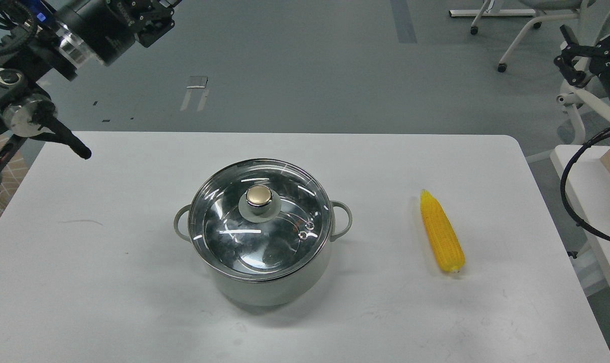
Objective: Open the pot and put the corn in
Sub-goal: 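Move the left gripper over the pot and grasp the brass lid knob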
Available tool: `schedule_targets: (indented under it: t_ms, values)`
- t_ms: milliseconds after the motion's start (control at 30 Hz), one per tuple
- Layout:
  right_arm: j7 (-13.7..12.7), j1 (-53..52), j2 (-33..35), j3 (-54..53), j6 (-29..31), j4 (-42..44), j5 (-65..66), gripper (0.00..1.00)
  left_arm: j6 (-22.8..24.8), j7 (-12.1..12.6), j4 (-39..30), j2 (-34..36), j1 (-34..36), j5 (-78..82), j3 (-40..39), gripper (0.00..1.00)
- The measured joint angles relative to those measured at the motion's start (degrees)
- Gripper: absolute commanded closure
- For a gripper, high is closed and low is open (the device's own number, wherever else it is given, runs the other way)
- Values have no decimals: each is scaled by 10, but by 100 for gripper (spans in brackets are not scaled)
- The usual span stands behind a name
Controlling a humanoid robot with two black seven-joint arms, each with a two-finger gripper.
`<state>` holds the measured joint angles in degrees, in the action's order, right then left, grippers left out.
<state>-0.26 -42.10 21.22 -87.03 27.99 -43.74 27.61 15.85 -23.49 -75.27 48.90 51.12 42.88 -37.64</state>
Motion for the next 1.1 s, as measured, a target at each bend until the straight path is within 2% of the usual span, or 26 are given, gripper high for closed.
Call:
schedule_targets:
  t_ms: [100, 200, 333, 433, 633, 833, 1000, 1100]
  values:
    - [0, 1, -1, 0, 0, -5, 0, 0, -16, 0, -66, 23, -8, 103, 3, 7]
    - [0, 2, -3, -1, 0, -6, 0, 0, -33, -2, -101, 28, -23, 235, 4, 8]
    - [0, 2, 1, -4, 0, -4, 0, 0, -55, -36, -136, 22, -51, 427, 3, 8]
    - [0, 2, 5, -10, 0, -3, 0, 0, -62, -44, -160, 10, -71, 519, 3, 8]
    - [1, 2, 6, -20, 0, -3, -1, 0, -69, -45, -171, -13, -102, 617, 25, 11]
    - [1, 8, 7, -25, 0, -4, -1, 0, -110, -45, -171, -12, -133, 724, 66, 11]
    - [0, 10, 8, -26, 0, -7, -1, 0, -128, -45, -163, -16, -147, 747, 82, 11]
    - [0, 8, 10, -26, 0, -8, -1, 0, -129, -45, -154, -18, -152, 749, 83, 16]
